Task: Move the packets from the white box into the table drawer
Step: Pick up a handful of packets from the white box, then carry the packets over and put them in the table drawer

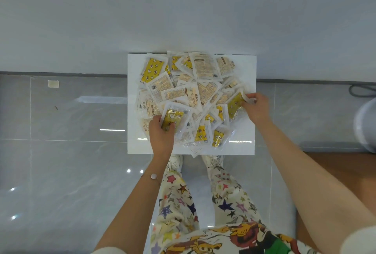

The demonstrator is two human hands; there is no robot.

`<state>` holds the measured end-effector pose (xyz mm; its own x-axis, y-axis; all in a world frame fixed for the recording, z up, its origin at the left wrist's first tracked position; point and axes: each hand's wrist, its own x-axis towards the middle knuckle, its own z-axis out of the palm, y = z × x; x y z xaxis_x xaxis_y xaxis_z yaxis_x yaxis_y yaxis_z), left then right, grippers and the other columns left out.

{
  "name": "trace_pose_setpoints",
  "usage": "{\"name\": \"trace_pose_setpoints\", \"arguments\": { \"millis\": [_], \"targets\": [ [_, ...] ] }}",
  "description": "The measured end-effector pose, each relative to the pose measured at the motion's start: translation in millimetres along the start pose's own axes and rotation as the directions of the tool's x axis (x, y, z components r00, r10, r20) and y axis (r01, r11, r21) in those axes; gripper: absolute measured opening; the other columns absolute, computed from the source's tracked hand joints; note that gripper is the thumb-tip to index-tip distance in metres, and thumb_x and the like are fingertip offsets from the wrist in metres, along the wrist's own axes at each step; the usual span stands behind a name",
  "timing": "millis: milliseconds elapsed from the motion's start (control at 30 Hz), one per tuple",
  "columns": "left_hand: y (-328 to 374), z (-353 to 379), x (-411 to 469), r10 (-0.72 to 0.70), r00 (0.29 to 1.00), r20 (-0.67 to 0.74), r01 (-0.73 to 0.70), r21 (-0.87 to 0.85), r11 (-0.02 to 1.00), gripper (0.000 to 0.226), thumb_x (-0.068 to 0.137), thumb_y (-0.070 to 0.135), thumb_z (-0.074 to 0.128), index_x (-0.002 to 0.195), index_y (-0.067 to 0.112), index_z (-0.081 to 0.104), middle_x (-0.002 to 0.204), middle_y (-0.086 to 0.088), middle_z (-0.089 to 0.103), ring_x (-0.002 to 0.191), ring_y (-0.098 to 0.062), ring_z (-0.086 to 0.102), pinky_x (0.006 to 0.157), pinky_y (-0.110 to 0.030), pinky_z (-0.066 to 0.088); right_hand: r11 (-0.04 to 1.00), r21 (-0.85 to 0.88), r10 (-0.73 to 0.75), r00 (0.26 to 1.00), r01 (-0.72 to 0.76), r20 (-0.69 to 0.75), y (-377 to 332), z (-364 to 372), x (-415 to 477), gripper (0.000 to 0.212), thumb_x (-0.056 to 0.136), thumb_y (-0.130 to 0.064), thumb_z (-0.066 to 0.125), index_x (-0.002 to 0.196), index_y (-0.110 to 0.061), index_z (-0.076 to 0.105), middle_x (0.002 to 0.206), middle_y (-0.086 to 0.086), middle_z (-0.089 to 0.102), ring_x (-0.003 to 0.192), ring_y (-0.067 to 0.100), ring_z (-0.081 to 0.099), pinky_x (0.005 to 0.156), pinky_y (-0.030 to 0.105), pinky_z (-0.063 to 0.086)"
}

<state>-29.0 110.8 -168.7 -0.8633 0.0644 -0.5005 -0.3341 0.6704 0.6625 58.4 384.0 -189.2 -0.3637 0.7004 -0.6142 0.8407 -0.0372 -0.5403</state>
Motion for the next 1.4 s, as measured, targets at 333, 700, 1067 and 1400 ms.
{"name": "trace_pose_setpoints", "arguments": {
  "millis": [333, 700, 1067, 1400],
  "targets": [
    [8, -13, -10, -0.047, 0.993, 0.106, 0.063, -0.157, 0.986, 0.026, 0.083, 0.010, 0.068, 0.107, 0.016, 0.059, 0.098, -0.002, 0.064, 0.091, -0.019, 0.062, 0.081, -0.036, 0.055, 0.999, 0.035, -0.006, 1.000, 0.006, -0.017, 0, -9, -16, 0.023, 0.086, -0.014, 0.067, 0.101, -0.016, 0.051, 0.080, -0.011, 0.047, 0.076, 0.012, 0.049, 0.059, 0.017, 0.037],
    [44, -58, -58, -0.110, 0.989, 0.094, 0.142, -0.489, 0.861, 0.024, 0.089, 0.010, 0.066, 0.111, 0.008, 0.055, 0.107, -0.010, 0.066, 0.093, -0.020, 0.067, 0.077, -0.031, 0.056, 0.940, 0.308, -0.145, 0.989, 0.146, -0.026, -48, -58, -98, 0.022, 0.089, -0.011, 0.063, 0.091, -0.024, 0.045, 0.097, 0.001, 0.049, 0.089, 0.019, 0.049, 0.071, 0.028, 0.046],
    [75, -177, -178, -0.144, 0.987, -0.078, 0.045, -0.718, 0.694, 0.046, 0.089, 0.013, 0.067, 0.123, 0.026, 0.039, 0.110, -0.009, 0.066, 0.095, -0.024, 0.068, 0.073, -0.031, 0.059, 0.925, 0.308, -0.345, 0.833, 0.223, 0.432, -151, -57, -262, 0.045, 0.090, -0.018, 0.064, 0.111, -0.054, 0.045, 0.126, 0.009, 0.056, 0.112, 0.025, 0.059, 0.085, 0.045, 0.055],
    [-12, -359, -266, -0.375, 0.847, -0.378, -0.147, -0.843, 0.517, 0.049, 0.090, 0.019, 0.065, 0.127, 0.033, 0.035, 0.117, -0.007, 0.063, 0.103, -0.024, 0.065, 0.068, -0.025, 0.053, 0.851, 0.206, -0.475, 0.541, 0.483, 0.694, -224, 54, -446, 0.036, 0.092, -0.007, 0.060, 0.121, -0.027, 0.051, 0.110, 0.008, 0.063, 0.088, 0.010, 0.064, 0.061, 0.018, 0.051]
  ]
}}
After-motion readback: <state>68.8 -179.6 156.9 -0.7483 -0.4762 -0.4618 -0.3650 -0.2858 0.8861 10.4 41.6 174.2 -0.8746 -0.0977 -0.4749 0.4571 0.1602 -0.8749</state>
